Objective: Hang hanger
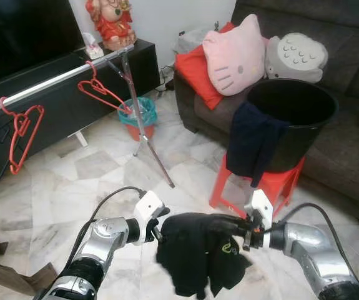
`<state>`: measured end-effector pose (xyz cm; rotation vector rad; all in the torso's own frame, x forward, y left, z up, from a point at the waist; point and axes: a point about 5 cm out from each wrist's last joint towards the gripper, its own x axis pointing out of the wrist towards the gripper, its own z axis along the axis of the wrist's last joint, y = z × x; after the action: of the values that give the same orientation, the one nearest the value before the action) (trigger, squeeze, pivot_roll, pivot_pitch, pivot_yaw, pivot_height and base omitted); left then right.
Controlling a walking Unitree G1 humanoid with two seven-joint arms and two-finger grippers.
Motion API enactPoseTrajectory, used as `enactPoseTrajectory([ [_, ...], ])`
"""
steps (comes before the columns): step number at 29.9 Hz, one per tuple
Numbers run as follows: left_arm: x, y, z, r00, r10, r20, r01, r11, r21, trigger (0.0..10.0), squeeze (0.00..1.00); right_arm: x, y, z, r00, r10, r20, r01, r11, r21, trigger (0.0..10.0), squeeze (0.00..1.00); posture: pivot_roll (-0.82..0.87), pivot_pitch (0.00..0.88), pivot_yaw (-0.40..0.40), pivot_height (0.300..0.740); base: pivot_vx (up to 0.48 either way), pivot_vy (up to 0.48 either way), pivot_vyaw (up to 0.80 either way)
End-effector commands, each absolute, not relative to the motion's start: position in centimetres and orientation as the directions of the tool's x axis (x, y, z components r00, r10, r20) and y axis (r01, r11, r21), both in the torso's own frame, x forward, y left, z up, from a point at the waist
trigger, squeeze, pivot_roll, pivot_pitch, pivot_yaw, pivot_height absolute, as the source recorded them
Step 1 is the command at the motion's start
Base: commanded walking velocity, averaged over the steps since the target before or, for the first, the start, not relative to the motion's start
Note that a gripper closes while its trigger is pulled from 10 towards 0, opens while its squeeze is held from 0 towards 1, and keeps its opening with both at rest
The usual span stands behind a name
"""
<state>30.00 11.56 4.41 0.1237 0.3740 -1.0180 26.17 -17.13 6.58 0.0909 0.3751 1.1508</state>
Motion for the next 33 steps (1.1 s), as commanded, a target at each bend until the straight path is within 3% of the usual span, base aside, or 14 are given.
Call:
enactPoseTrajectory([
  [1,29.7,11.7,4.4,0.436,-0.825,-0.359,0.86,0.499,-0.103,10.0,0.0,26.3,-16.5,7.5,0.32,0.924,-0.209,-0.898,0.366,0.243,10.0,0.0,-0.07,0.034,0.103,0.74,0.0,0.0,0.0],
  [6,29.4,11.7,4.4,0.401,-0.848,-0.347,0.872,0.469,-0.139,10.0,0.0,26.6,-16.5,8.1,0.32,0.927,-0.194,-0.9,0.362,0.244,10.0,0.0,-0.07,0.033,0.101,0.74,0.0,0.0,0.0],
  [8,28.6,11.4,4.5,0.302,-0.896,-0.326,0.902,0.379,-0.207,10.0,0.0,26.6,-16.3,8.2,0.311,0.932,-0.184,-0.903,0.351,0.248,10.0,0.0,-0.07,0.032,0.102,0.74,0.0,0.0,0.0],
  [13,28.2,11.6,4.6,0.245,-0.909,-0.338,0.922,0.326,-0.21,10.0,0.0,26.5,-16.4,8.2,0.31,0.932,-0.189,-0.902,0.351,0.25,10.0,0.0,-0.07,0.033,0.102,0.74,0.0,0.0,0.0],
  [27,28.7,10.7,4.7,0.29,-0.899,-0.329,0.905,0.369,-0.212,10.0,0.0,25.9,-14.8,9.7,0.211,0.971,-0.116,-0.935,0.235,0.266,10.0,0.0,-0.08,0.016,0.096,0.74,0.0,0.0,0.0],
  [33,28.7,10.4,5.0,0.277,-0.917,-0.288,0.902,0.352,-0.251,10.0,0.0,26.3,-14.2,9.5,0.219,0.97,-0.108,-0.93,0.241,0.276,10.0,0.0,-0.07,0.016,0.093,0.74,0.0,0.0,0.0],
])
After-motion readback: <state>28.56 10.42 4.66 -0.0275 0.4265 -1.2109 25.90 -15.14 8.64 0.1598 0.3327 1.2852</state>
